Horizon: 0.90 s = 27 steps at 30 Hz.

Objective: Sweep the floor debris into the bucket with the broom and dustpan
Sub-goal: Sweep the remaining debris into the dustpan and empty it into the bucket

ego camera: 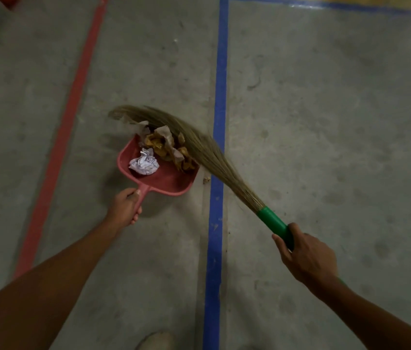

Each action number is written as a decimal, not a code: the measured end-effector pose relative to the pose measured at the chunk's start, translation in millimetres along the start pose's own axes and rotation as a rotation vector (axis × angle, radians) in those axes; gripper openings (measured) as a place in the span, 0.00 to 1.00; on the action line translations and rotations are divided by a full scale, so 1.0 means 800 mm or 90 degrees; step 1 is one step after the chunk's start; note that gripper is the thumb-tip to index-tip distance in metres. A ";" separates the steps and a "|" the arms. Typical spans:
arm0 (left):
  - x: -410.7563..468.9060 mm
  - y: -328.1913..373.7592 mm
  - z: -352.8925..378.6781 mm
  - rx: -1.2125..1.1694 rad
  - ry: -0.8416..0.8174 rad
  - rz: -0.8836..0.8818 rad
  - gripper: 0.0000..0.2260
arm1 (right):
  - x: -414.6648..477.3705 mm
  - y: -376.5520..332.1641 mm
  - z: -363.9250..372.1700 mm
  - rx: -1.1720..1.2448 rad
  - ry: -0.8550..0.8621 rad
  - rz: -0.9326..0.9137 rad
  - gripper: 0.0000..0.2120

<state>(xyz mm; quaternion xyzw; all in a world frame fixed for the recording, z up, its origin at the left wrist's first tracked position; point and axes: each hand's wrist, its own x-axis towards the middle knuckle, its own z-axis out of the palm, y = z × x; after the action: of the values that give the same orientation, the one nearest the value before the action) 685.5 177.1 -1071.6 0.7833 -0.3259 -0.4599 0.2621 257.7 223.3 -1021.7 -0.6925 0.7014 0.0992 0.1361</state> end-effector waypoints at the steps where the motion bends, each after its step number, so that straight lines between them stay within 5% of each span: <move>1: -0.001 0.002 -0.004 -0.003 0.009 0.003 0.08 | -0.001 0.000 -0.004 0.001 -0.004 -0.004 0.17; 27: -0.104 0.005 -0.020 -0.025 0.021 0.013 0.08 | -0.093 -0.007 -0.057 0.124 0.012 0.111 0.14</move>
<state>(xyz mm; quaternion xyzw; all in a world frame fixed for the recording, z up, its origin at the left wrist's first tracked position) 668.7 238.8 -1016.2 0.7820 -0.3206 -0.4506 0.2875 261.3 278.5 -954.2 -0.6134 0.7664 0.0356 0.1873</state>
